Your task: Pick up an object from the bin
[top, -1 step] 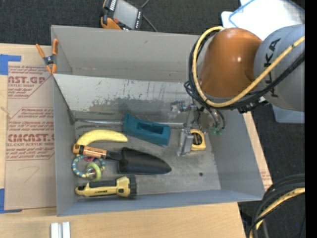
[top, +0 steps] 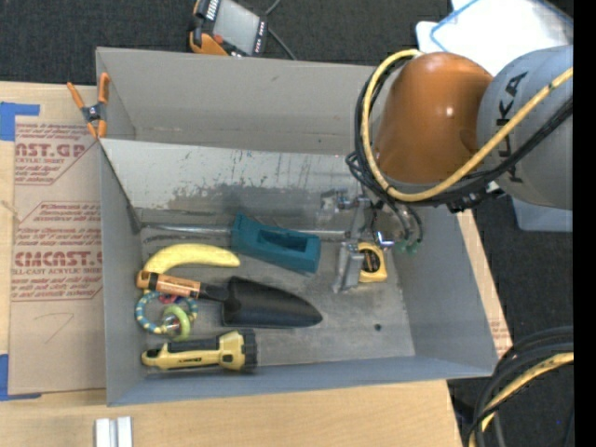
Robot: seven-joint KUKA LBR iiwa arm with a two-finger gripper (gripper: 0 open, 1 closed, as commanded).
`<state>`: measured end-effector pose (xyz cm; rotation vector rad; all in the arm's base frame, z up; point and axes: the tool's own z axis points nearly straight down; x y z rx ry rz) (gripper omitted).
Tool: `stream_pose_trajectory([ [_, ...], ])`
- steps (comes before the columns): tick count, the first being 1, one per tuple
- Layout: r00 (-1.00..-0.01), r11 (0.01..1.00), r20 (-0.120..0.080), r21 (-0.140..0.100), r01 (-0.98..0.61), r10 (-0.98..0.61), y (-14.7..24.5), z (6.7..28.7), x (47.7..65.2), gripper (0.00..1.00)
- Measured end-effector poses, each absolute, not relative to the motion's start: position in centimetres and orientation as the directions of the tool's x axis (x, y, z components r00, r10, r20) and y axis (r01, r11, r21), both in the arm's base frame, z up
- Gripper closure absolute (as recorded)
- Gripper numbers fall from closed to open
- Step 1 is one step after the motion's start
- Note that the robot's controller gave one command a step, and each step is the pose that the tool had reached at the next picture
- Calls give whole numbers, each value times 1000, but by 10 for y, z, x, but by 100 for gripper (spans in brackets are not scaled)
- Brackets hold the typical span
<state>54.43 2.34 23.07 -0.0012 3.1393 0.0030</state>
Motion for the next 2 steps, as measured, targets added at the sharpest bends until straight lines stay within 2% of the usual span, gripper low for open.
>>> stream_pose_trajectory([
  [1,-1000,1000,3,4,25,25,55,155,552,0],
  [2,-1000,1000,-10,2,20,20,45,136,523,0],
])
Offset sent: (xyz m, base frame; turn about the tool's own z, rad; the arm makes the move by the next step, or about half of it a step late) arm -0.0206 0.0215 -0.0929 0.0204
